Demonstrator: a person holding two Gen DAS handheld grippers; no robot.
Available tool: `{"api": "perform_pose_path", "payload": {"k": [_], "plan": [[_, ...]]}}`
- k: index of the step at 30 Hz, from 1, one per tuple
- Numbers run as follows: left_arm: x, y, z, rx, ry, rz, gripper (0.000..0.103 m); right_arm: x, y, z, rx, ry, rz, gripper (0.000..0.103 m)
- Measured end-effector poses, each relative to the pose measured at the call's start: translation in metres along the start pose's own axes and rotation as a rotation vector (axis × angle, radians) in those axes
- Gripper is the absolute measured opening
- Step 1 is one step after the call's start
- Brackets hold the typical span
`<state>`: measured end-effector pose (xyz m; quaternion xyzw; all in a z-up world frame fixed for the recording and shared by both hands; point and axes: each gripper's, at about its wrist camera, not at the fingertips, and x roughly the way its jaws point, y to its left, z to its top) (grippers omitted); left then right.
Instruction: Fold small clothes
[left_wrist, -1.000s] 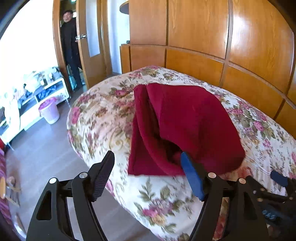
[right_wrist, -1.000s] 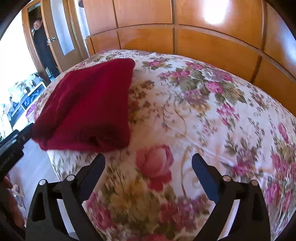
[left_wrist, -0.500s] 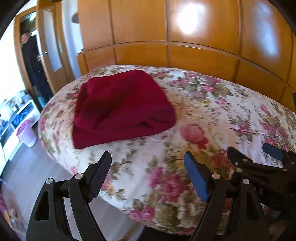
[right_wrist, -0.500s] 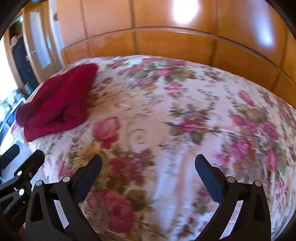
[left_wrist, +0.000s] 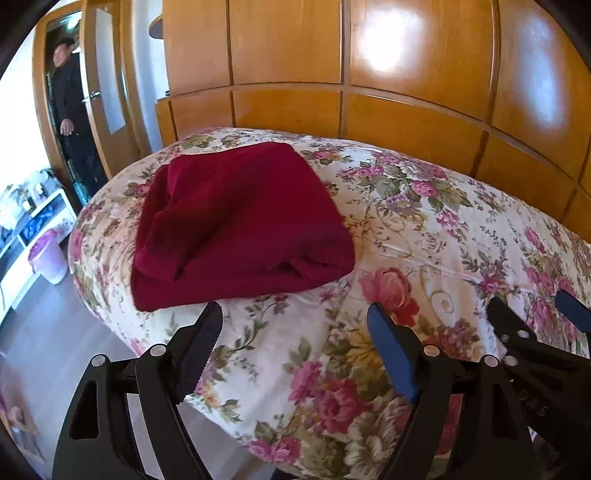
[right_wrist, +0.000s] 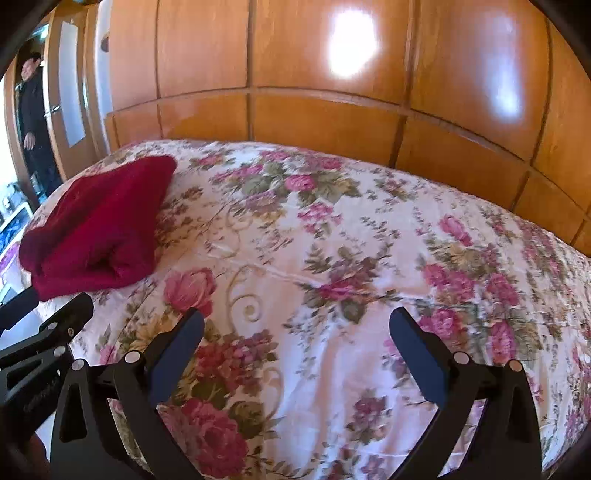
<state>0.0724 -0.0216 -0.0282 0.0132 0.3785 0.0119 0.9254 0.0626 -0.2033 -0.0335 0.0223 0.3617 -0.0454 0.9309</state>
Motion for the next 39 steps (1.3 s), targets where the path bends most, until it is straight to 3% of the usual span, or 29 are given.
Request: {"api": "perform_pose_path", "payload": {"k": [2, 4, 8, 15, 21, 25, 31, 39], "plan": [[-0.002, -0.011, 0.003, 0.019, -0.017, -0.028, 0.080, -0.004, -0.015, 0.000, 0.049, -0.007, -0.026, 0.100], [-0.004, -0.027, 0.005, 0.058, -0.031, -0.060, 0.089, -0.005, -0.034, -0.002, 0.115, -0.001, -0.055, 0.100], [-0.004, -0.054, 0.004, 0.136, -0.047, -0.087, 0.089, -0.003, -0.051, -0.011, 0.145, 0.025, -0.088, 0.100], [0.002, -0.079, 0.005, 0.175, -0.007, -0.132, 0.089, -0.007, -0.077, -0.021, 0.183, 0.019, -0.117, 0.100], [0.000, -0.095, -0.003, 0.229, -0.007, -0.124, 0.089, -0.007, -0.103, -0.030, 0.256, 0.025, -0.144, 0.100], [0.002, -0.086, -0.008, 0.227, 0.003, -0.084, 0.089, 0.001, -0.101, -0.031, 0.264, 0.045, -0.120, 0.100], [0.010, -0.062, -0.010, 0.175, 0.036, -0.044, 0.089, -0.003, -0.070, -0.030, 0.163, 0.026, -0.063, 0.100], [0.008, -0.085, -0.009, 0.197, 0.042, -0.130, 0.089, -0.022, -0.085, -0.028, 0.179, -0.020, -0.114, 0.100]]}}
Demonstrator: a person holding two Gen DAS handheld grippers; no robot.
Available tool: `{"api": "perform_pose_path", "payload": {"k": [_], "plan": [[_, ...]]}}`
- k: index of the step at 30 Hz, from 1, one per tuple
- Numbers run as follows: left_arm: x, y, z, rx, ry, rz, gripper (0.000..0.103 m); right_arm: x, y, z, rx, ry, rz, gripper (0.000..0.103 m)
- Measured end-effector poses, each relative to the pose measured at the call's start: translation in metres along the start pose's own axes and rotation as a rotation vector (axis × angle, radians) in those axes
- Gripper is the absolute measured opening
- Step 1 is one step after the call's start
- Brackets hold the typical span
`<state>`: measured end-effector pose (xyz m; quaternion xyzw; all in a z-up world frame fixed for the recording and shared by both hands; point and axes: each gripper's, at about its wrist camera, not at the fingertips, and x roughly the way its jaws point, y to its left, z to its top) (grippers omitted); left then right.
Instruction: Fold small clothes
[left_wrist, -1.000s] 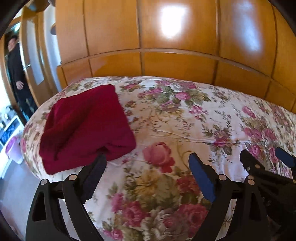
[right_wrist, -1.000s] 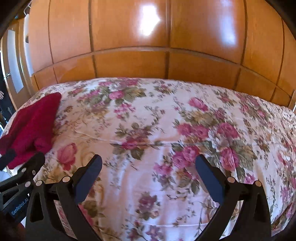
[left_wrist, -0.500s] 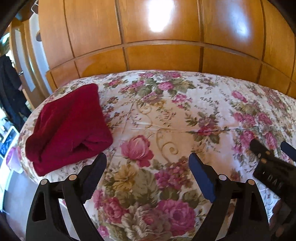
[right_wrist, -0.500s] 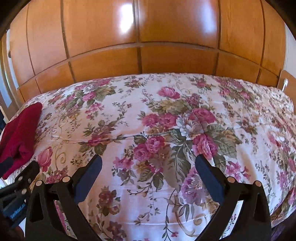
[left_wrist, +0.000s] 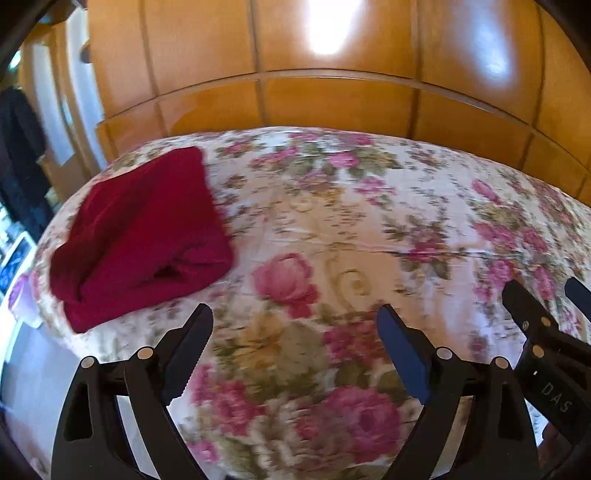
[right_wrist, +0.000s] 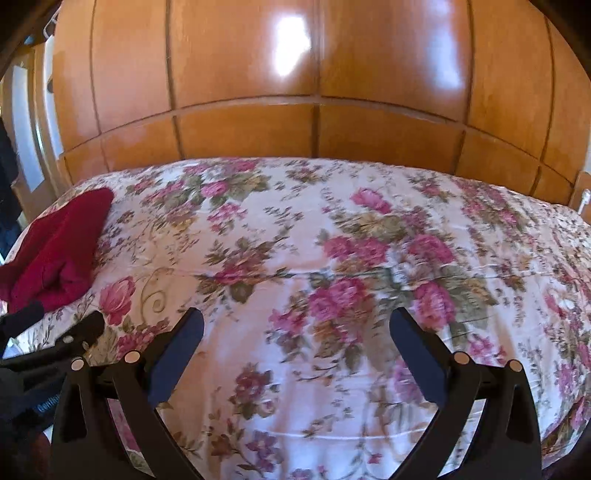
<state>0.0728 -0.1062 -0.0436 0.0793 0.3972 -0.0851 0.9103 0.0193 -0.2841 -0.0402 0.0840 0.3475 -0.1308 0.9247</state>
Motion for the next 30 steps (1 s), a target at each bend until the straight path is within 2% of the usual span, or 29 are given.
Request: {"api": "perform_pose_path", "payload": {"k": [5, 11, 18, 26, 30], "plan": [[-0.003, -0.034, 0.007, 0.074, -0.022, -0.083, 0.089, 0.002, -0.035, -0.001, 0.106, 0.027, -0.065, 0.100], [0.003, -0.046, 0.008, 0.111, -0.017, -0.110, 0.089, 0.005, -0.048, -0.005, 0.118, 0.039, -0.109, 0.100], [0.013, -0.035, 0.010, 0.086, -0.001, -0.086, 0.089, 0.011, -0.034, -0.006, 0.065, 0.043, -0.094, 0.100], [0.012, -0.012, 0.018, 0.031, -0.025, -0.039, 0.089, 0.018, -0.004, 0.010, 0.010, 0.027, -0.037, 0.100], [0.007, 0.011, 0.018, -0.030, -0.037, -0.004, 0.089, 0.026, 0.019, 0.016, -0.029, 0.027, 0.008, 0.100]]}}
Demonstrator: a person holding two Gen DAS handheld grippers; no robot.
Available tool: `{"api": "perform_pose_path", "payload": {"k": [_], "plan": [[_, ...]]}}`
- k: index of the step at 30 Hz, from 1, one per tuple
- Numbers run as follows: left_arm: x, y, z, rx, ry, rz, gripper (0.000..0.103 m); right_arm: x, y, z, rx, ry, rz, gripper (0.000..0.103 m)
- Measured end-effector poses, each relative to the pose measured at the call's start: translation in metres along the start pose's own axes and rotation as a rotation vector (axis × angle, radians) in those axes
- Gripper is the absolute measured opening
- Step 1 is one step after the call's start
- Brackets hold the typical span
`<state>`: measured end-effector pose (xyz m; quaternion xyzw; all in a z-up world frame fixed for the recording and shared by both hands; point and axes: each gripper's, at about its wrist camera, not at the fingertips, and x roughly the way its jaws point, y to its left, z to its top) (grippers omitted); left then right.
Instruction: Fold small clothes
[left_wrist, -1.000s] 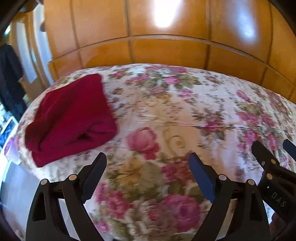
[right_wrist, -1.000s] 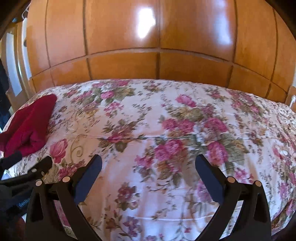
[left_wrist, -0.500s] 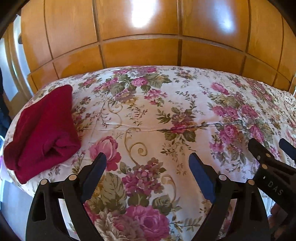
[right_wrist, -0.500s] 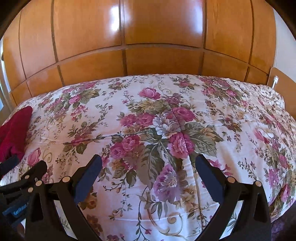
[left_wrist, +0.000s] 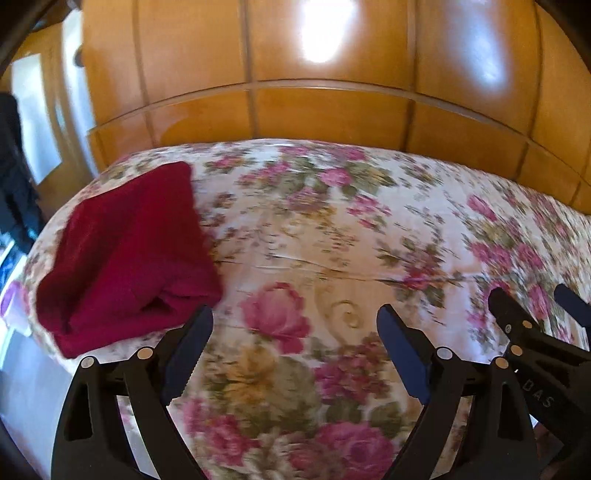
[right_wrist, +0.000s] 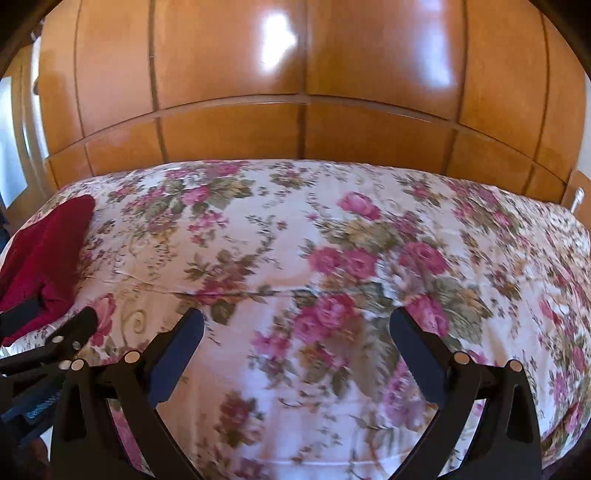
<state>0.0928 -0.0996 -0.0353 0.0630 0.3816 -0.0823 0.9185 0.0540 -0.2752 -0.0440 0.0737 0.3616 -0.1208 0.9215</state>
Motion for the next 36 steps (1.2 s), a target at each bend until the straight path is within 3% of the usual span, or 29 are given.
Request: {"api": "perform_pose_path", "payload": {"k": [9, 17, 24, 28, 30, 32, 34, 36], "plan": [[0.000, 0.056, -0.005, -0.133, 0.028, 0.110, 0.089, 0.003, 0.060, 0.002, -0.120, -0.021, 0.125, 0.100], [-0.002, 0.064, -0.012, -0.148, 0.050, 0.138, 0.089, 0.008, 0.067, -0.003, -0.127, -0.015, 0.138, 0.100], [-0.010, 0.074, -0.017, -0.169, 0.020, 0.189, 0.089, 0.010, 0.079, -0.005, -0.138, -0.004, 0.176, 0.100], [-0.013, 0.067, -0.017, -0.125, -0.011, 0.189, 0.076, 0.011, 0.083, -0.010, -0.154, 0.010, 0.179, 0.100], [-0.011, 0.067, -0.018, -0.128, -0.002, 0.178, 0.076, 0.013, 0.082, -0.012, -0.151, 0.020, 0.177, 0.100], [-0.010, 0.070, -0.018, -0.139, 0.007, 0.182, 0.077, 0.015, 0.083, -0.012, -0.152, 0.033, 0.171, 0.100], [-0.011, 0.074, -0.018, -0.157, 0.026, 0.196, 0.089, 0.014, 0.084, -0.010, -0.149, 0.030, 0.170, 0.100], [-0.012, 0.080, -0.019, -0.189, 0.036, 0.197, 0.091, 0.011, 0.087, -0.008, -0.151, 0.024, 0.175, 0.100]]}}
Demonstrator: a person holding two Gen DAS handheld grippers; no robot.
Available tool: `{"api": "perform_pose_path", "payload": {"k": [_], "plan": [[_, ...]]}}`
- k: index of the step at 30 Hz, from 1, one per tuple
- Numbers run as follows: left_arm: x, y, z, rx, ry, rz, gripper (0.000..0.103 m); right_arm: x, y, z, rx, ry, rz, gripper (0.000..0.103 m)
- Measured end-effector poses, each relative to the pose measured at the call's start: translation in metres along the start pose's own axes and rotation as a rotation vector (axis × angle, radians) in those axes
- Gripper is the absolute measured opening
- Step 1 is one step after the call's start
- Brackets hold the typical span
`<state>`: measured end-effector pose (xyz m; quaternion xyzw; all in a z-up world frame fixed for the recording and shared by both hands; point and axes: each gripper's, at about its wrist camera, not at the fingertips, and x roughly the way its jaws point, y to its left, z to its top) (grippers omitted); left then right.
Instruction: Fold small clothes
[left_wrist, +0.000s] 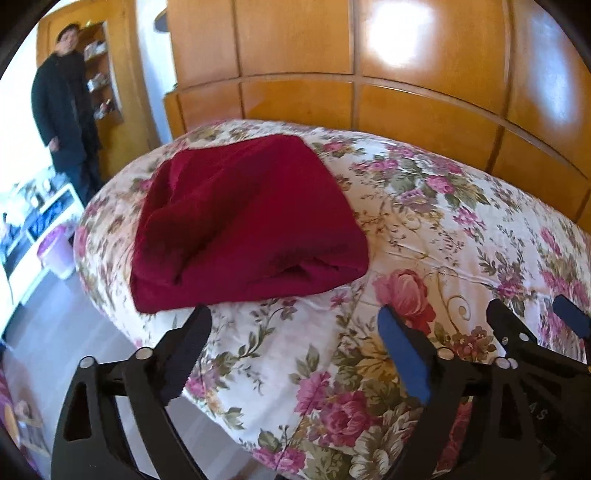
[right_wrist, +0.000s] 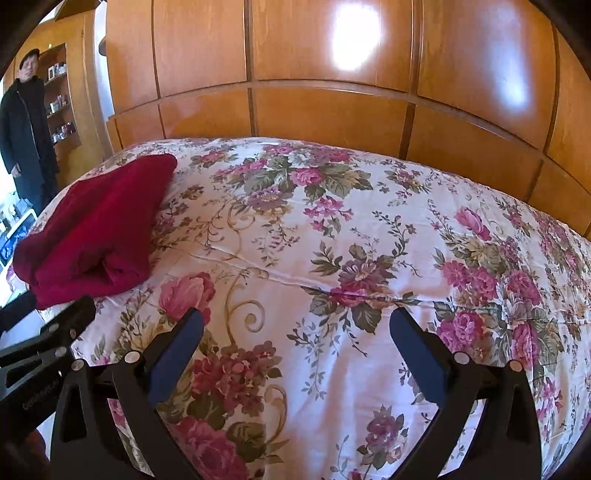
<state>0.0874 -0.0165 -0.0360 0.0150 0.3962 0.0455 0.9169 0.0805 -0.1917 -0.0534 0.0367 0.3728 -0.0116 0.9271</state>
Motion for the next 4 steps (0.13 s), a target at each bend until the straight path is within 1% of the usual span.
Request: {"api": "perform_pose_path", "payload": {"k": [4], "plan": [[-0.0034, 0.0033, -0.0012, 0.003, -0.007, 0.027, 0.091, -0.0026, 0.0064, 0.0023, -0.015, -0.008, 0.003, 0.100]]}}
